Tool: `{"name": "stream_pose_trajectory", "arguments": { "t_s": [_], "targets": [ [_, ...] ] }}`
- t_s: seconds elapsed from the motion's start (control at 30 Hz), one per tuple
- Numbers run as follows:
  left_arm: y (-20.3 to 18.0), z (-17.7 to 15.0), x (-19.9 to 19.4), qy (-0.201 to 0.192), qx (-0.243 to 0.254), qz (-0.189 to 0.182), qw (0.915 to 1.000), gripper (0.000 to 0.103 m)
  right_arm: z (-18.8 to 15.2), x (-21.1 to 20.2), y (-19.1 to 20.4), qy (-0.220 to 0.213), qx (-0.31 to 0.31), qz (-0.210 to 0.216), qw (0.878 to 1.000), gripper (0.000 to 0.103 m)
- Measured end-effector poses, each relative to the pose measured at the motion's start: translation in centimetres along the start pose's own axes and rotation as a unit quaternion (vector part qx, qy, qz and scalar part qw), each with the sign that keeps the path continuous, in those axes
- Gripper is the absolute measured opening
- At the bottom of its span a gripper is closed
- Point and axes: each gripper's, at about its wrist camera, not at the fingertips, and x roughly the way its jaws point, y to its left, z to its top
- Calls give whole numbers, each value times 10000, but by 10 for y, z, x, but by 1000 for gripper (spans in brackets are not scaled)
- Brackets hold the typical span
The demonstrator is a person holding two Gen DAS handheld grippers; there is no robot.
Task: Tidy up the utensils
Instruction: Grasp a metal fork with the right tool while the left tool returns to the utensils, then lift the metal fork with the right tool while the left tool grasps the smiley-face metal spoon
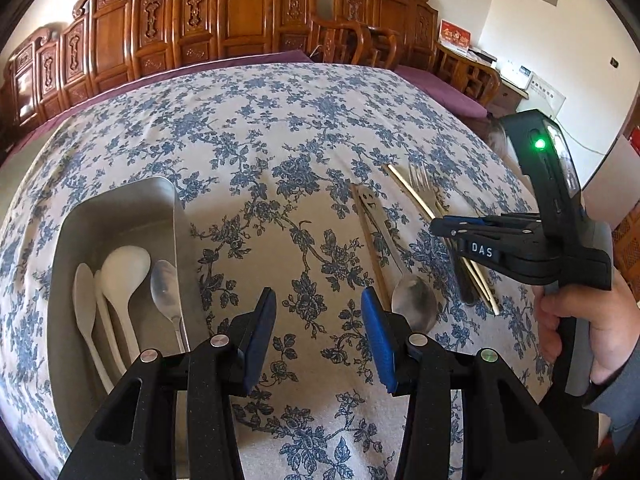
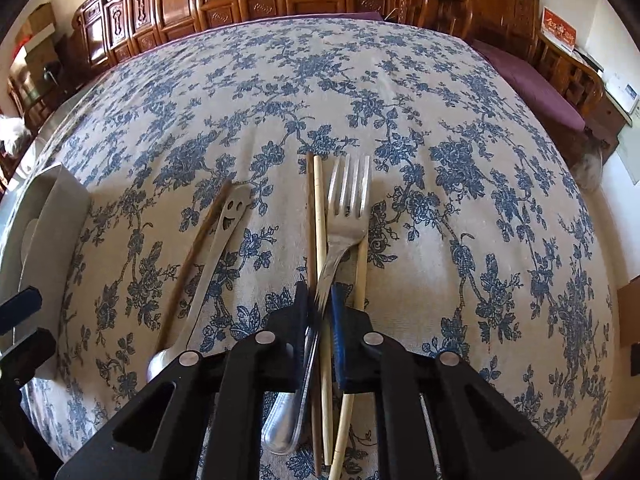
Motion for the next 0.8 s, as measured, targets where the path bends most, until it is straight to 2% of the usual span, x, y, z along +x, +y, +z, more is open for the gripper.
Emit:
{"name": "stream_pose_trajectory", "arguments": {
  "t_s": [0.1,0.27,0.47,0.67,0.8],
  "targets": [
    [0,0,1,20,13,-3,10000,42,0,-6,-1,-98,-43,-7,9999,3],
    [-4,0,0,6,69,-14,10000,42,1,-17,-4,-177,-84,98,9998,3],
    [-7,-2,0,-17,109,-14,9999,42,-1,-40,-7,-417,-55,445,9981,3],
    [-21,-4,-4,-82,268,-85,9996,42,-23,-69,-19,-563,-207,544,9967,3],
    [-34,-2,-5,-80,340,-233,9991,32,-40,-81,-33,-662,-256,529,9961,3]
  ]
}}
